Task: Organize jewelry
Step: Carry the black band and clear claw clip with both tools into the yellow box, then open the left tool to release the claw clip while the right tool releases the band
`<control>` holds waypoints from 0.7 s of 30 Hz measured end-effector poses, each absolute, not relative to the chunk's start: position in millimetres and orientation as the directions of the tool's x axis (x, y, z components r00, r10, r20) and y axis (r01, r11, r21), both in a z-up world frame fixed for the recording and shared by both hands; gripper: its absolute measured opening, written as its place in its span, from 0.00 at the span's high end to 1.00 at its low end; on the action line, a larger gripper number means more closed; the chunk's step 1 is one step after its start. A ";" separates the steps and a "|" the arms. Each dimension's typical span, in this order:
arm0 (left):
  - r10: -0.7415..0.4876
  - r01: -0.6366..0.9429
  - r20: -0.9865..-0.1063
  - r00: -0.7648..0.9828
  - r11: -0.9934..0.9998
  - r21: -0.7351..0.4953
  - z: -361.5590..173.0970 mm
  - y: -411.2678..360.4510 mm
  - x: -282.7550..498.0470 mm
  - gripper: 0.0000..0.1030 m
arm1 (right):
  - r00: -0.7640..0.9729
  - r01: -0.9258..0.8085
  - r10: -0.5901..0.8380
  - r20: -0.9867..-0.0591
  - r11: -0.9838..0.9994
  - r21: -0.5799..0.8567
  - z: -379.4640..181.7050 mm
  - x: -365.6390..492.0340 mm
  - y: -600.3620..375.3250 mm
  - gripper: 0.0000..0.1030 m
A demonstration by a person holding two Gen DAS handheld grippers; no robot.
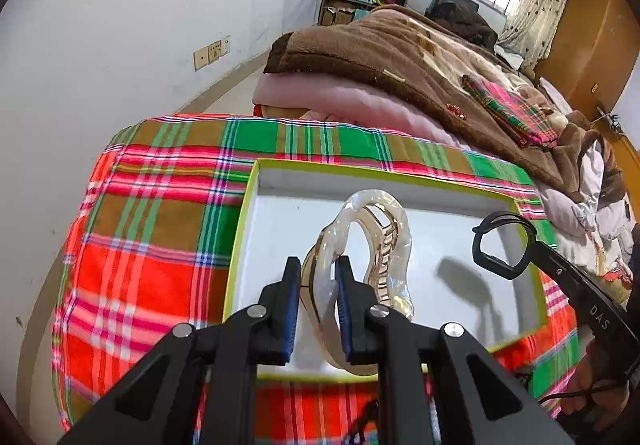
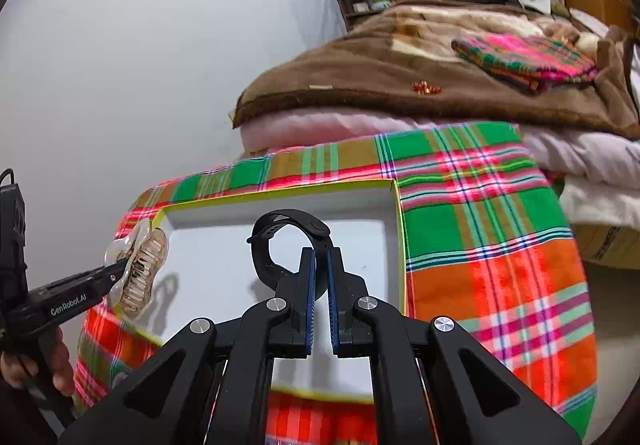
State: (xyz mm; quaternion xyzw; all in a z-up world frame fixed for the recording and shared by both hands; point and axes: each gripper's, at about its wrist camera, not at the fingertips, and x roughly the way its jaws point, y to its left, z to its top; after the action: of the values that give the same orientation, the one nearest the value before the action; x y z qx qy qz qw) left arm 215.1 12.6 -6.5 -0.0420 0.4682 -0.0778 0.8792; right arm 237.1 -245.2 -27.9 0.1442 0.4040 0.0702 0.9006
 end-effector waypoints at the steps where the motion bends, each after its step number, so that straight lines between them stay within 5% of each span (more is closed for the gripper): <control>1: -0.173 0.098 -0.822 0.543 0.985 -0.142 -8.6 12.2 218.9 0.82 | 0.659 -0.008 0.246 -0.711 0.947 0.320 -30.4 240.9 -245.7 0.94; 21: -0.132 0.094 -0.868 0.480 0.991 -0.098 -35.0 6.1 244.8 0.82 | 0.617 0.029 0.185 -0.765 0.966 0.257 -44.0 275.8 -249.7 0.95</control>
State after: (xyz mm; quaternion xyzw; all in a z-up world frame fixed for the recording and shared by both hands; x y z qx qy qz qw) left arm 244.8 6.1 -35.0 -0.0184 0.5059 -0.0657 0.8599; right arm 275.8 -249.7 -44.0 0.1227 0.4355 0.0437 0.8907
